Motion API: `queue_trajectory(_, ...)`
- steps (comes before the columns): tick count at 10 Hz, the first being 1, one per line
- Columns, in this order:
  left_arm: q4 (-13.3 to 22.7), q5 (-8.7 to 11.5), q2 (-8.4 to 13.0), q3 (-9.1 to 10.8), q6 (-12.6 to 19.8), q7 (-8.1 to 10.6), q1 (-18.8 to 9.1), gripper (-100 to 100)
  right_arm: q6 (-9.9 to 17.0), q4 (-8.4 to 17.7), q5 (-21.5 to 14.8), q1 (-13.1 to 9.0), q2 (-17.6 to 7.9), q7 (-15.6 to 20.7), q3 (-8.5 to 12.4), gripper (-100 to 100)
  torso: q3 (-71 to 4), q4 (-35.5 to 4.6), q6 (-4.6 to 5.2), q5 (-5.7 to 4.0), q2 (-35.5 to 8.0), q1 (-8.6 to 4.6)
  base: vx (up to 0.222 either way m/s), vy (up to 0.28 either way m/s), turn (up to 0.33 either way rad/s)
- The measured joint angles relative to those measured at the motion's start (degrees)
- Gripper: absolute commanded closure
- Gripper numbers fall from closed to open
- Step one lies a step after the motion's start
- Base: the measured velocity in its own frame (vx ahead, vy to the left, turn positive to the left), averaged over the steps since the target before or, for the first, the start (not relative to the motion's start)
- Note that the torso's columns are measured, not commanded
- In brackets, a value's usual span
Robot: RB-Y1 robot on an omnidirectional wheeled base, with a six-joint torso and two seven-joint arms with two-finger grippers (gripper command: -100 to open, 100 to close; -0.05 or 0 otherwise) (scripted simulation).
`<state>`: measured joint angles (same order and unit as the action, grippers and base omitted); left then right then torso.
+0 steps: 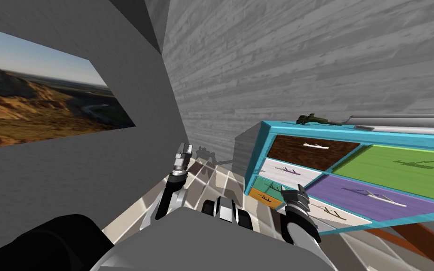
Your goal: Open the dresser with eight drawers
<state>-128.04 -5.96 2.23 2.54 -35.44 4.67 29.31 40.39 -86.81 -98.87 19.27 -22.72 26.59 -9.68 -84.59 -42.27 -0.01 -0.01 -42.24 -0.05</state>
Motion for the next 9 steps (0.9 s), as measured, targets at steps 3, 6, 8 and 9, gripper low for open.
queue_trajectory(3, 0.0, 0.0, 0.0, 0.00, 0.0, 0.00, 0.0, 0, 3.4, 2.9, -5.0, -0.7, -1.1, 1.2, -0.6, -100, 0.0, 0.0, 0.00, 0.01, 0.0, 0.03, 0.034, -0.032, 0.113)
queue_trajectory(6, 0.0, 0.0, 0.0, 0.00, 0.0, 0.00, 0.0, 0, 6.1, 4.7, -9.2, -0.8, -2.3, 2.3, -1.1, -100, 0.0, 0.0, 0.00, 0.02, 0.0, 0.06, 0.037, -0.027, 0.119)
queue_trajectory(8, 0.0, 0.0, 0.0, 0.00, 0.0, 0.00, 0.0, 0, 8.0, 6.1, -12.0, -1.2, -3.1, 3.3, -1.4, -100, 0.0, 0.0, 0.02, 0.00, -0.1, 0.03, 0.024, -0.029, 0.074)
queue_trajectory(9, 0.0, 0.0, 0.0, 0.00, 0.0, 0.00, 0.0, 0, 8.9, 6.8, -13.2, -1.3, -3.6, 3.5, -1.6, -100, 0.0, 0.0, 0.02, 0.01, -0.1, 0.07, 0.017, -0.017, 0.077)
